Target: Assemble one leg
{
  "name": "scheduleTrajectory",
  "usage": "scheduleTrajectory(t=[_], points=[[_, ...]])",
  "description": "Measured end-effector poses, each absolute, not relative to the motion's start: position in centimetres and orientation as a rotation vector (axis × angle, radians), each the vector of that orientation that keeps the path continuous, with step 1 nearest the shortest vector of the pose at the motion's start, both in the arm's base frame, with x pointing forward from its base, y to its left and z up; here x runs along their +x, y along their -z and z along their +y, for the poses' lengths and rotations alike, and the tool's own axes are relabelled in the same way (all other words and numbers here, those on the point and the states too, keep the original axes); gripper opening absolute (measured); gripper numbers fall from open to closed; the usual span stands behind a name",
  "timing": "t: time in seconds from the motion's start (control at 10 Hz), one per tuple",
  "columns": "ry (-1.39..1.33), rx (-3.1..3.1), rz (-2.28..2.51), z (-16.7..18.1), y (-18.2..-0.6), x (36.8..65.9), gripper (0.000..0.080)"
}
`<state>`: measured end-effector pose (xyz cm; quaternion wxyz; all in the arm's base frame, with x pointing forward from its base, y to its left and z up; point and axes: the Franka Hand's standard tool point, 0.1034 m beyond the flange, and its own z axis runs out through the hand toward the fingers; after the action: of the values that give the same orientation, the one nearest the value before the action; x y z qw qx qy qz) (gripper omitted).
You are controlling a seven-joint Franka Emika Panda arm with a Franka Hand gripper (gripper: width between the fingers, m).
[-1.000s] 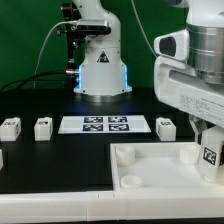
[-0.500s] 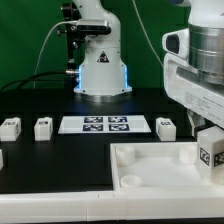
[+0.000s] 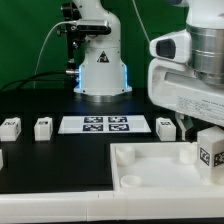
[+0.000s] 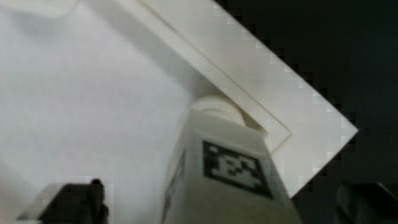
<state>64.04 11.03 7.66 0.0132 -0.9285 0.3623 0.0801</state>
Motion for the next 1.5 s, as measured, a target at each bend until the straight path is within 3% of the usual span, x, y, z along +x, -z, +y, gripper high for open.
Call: scheduleTrajectory(t=[0.9,1.1,1.2,1.3,1.4,1.5], points=[[-0.187,-2.997,-0.531,10.99,-7.8,64.13,0.0649],[-0.186,-2.99,-0.563,10.93,-7.76,64.12,0.0649],[-0.186,-2.99,-0.563,10.91,-7.73,64.1,0.0537],[-0.187,-2.99,-0.563,10.9,-7.72,64.1,0.0537],[-0.187,-2.99,-0.563,10.9,-7.71,64.09,0.0365],[-0.187,-2.99,-0.563,10.9,-7.7,64.08,0.0365]])
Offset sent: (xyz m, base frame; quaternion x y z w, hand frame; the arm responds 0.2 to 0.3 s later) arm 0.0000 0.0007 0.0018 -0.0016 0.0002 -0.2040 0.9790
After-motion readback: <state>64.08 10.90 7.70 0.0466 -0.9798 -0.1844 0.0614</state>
